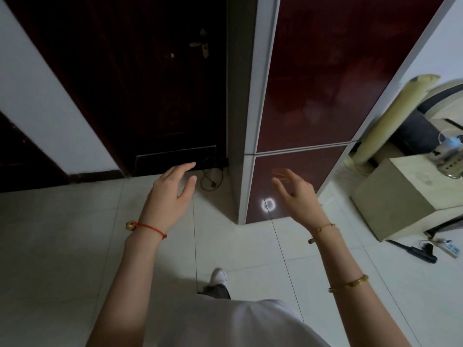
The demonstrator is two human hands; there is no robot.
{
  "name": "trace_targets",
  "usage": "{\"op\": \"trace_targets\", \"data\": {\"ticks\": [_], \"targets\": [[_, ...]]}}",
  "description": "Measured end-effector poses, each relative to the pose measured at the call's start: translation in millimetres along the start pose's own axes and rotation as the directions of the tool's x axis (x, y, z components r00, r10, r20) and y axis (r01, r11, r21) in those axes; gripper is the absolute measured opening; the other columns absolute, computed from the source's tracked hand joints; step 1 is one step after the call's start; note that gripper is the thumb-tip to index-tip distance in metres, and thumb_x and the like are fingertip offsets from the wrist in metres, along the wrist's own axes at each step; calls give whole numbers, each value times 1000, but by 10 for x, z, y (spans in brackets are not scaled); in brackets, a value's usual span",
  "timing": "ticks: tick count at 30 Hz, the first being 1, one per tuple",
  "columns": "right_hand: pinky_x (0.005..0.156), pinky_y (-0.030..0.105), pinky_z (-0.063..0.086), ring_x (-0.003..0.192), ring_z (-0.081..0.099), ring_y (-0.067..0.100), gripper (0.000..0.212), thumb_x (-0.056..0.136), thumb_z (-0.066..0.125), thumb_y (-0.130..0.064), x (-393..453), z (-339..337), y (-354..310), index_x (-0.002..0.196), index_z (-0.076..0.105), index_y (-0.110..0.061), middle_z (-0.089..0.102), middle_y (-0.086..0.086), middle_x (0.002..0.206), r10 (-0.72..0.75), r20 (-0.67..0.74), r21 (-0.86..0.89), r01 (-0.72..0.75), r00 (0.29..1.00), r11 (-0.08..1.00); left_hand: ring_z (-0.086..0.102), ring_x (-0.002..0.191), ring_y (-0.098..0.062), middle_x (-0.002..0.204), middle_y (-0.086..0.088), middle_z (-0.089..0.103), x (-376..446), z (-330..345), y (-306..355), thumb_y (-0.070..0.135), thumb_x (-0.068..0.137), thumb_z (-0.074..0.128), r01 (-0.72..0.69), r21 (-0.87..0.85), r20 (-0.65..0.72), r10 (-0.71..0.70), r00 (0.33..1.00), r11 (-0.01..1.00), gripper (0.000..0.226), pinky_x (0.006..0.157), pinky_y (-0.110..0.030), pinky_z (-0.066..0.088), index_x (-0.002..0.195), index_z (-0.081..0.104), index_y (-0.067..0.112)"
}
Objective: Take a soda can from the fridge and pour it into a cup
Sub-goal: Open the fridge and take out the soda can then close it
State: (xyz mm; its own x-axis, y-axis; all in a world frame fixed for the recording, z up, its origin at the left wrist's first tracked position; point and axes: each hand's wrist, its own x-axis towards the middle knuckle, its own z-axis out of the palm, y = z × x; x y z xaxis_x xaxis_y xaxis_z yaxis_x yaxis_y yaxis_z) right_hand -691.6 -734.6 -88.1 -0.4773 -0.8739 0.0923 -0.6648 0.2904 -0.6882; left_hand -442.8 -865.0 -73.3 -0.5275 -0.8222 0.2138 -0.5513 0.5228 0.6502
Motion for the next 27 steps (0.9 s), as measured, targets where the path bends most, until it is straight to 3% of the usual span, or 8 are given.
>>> {"op": "trace_targets", "data": {"ticks": [5,10,16,20,27], "targets": [[95,27,45,112,62,17,31,98,52,-32,702,-6,-60,120,62,-12,68,2,117,49,-112,32,-46,992,998,48,130,-10,141,6,52,947,33,-118,33,100,47,-86,-35,33,87,996,996,40,105,-29,43,139,50,23],[90,16,39,112,61,14,33,98,51,-30,1071,81,-57,125,60,-12,67,1,120,124,-164,51,-117,979,992,49,129,-11,140,6,53,1603,160,-175,33,100,47,-147,-43,105,151,983,988,44,108,-28,38,143,45,24],[89,20,42,109,62,16,31,99,49,-30,1289,177,43,122,60,-13,67,2,117,196,-163,59,-189,967,980,48,131,-13,142,5,51,2145,420,-109,31,100,47,-176,-105,174,192,966,979,48,106,-28,39,147,37,25],[88,20,42,109,62,16,33,99,48,-32,1430,236,107,124,59,-12,66,2,118,223,-154,64,-215,963,974,48,130,-12,145,1,48,2437,607,-14,27,100,49,-179,-188,156,210,965,966,51,110,-35,41,149,35,20],[92,23,43,114,59,17,38,99,47,-36,1683,239,222,128,56,-12,64,3,125,239,-149,44,-235,960,971,40,136,-12,155,-3,32,2928,928,257,24,99,52,-136,-322,144,191,971,937,62,111,-31,35,153,23,17]]}}
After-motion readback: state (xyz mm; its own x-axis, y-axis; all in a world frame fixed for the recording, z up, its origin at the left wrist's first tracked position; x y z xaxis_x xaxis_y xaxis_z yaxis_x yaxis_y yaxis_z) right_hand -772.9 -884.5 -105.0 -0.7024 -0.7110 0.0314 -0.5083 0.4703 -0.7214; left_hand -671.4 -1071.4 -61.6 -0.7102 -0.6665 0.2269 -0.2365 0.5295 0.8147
